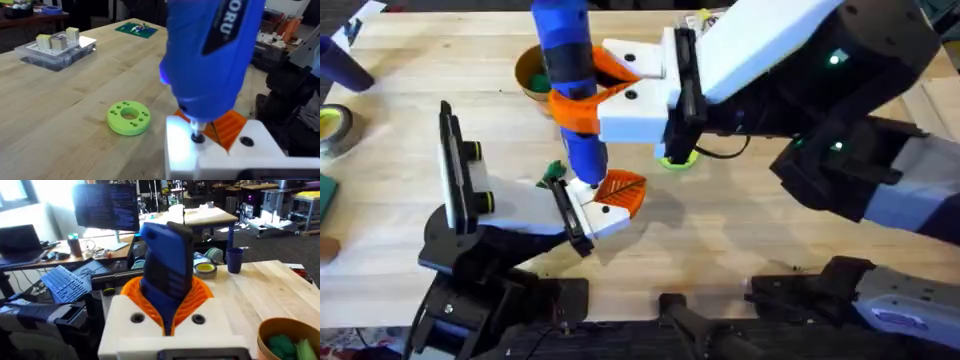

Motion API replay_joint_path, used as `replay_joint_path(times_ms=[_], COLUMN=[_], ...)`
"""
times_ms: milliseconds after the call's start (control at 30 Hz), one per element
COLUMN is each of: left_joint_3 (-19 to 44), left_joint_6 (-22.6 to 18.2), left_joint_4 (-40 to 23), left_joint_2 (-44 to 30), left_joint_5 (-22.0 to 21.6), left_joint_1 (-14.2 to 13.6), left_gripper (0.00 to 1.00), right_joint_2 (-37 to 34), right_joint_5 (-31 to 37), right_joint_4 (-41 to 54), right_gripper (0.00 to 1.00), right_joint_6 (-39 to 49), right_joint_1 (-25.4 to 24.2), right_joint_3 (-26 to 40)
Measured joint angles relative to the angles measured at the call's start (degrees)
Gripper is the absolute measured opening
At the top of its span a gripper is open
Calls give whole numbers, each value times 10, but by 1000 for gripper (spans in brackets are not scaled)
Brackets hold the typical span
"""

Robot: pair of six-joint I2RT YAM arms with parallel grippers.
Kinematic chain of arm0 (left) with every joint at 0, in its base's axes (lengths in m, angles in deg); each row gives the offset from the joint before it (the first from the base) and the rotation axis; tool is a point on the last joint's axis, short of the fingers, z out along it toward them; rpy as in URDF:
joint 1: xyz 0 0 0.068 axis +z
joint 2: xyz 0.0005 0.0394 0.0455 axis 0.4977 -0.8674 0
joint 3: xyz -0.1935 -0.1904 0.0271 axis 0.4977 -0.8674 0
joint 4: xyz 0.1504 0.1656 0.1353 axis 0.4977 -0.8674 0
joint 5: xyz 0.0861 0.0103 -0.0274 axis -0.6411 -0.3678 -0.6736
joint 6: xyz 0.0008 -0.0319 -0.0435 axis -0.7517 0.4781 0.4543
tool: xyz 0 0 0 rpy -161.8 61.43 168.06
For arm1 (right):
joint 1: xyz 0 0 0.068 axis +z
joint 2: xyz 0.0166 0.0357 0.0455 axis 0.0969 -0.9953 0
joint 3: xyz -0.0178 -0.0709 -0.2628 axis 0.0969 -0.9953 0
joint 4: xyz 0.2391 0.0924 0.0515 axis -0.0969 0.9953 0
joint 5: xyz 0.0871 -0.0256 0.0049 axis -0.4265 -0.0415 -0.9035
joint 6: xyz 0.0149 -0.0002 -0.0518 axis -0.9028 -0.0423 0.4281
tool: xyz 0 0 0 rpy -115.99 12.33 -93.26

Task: Pick up the gripper from the table and insert it into the empty holder that is missing its gripper. Then pick up a screw, insert it into the mounting hole, and use the screwdriver to tighten it. Finally, clean up the table by picking up the vegetable and placing it into the bucket.

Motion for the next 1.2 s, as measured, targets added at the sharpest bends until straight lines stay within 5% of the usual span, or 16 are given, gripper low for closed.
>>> replay_joint_path(times_ms=[967,1200], left_joint_3=[0,0], left_joint_6=[-1,-1], left_joint_4=[0,0], left_joint_2=[0,0], left_joint_5=[-1,-1], left_joint_1=[0,0], left_gripper=[16,16], right_joint_2=[5,5], right_joint_5=[-8,-9], right_joint_4=[-110,-76], right_gripper=[45,46], right_joint_6=[-66,-50], right_joint_1=[-3,-73], right_joint_3=[-2,-2])
